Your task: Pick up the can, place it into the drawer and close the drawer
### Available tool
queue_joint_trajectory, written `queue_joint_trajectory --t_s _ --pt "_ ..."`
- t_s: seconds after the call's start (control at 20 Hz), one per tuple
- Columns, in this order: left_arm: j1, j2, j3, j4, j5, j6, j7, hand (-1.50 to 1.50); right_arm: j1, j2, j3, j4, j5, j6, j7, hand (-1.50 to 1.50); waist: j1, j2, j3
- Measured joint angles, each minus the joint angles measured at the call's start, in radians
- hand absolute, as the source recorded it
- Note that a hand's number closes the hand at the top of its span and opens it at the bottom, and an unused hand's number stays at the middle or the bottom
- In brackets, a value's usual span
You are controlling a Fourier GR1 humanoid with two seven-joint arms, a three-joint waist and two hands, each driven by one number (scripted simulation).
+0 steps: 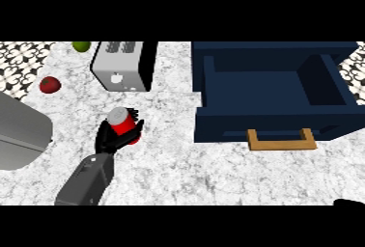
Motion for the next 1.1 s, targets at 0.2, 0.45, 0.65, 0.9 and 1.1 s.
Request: queue_joint_trajectory --t_s 0.2,0.45,0.65,0.9,1.1 --pt "-0.03 -0.002 0.004 0.032 0.002 -0.027 -0.034 1.5 0.011 0.019 0.013 0.013 0.032 0.002 -0.035 -1.5 0.0 0.0 0.0" --pt "-0.061 -0.006 0.004 0.061 -0.004 -0.039 -0.066 1.5 -0.007 0.004 -0.009 0.033 0.008 0.01 -0.038 -1.5 0.0 0.0 0.0" --pt "-0.087 -0.001 0.015 0.081 0.003 -0.05 -0.074 1.5 -0.028 0.016 0.021 0.024 0.048 -0.016 -0.016 -1.5 0.001 0.0 0.0" --pt "-0.118 -0.02 0.009 0.023 0.014 -0.044 -0.031 1.5 -0.002 0.035 0.03 0.024 0.073 -0.016 -0.05 -1.5 0.005 -0.002 0.001" --pt "-0.139 -0.033 -0.019 -0.063 0.012 -0.034 0.06 1.5 -0.001 0.022 0.01 0.019 0.064 -0.013 -0.047 -1.5 0.01 -0.005 0.001"
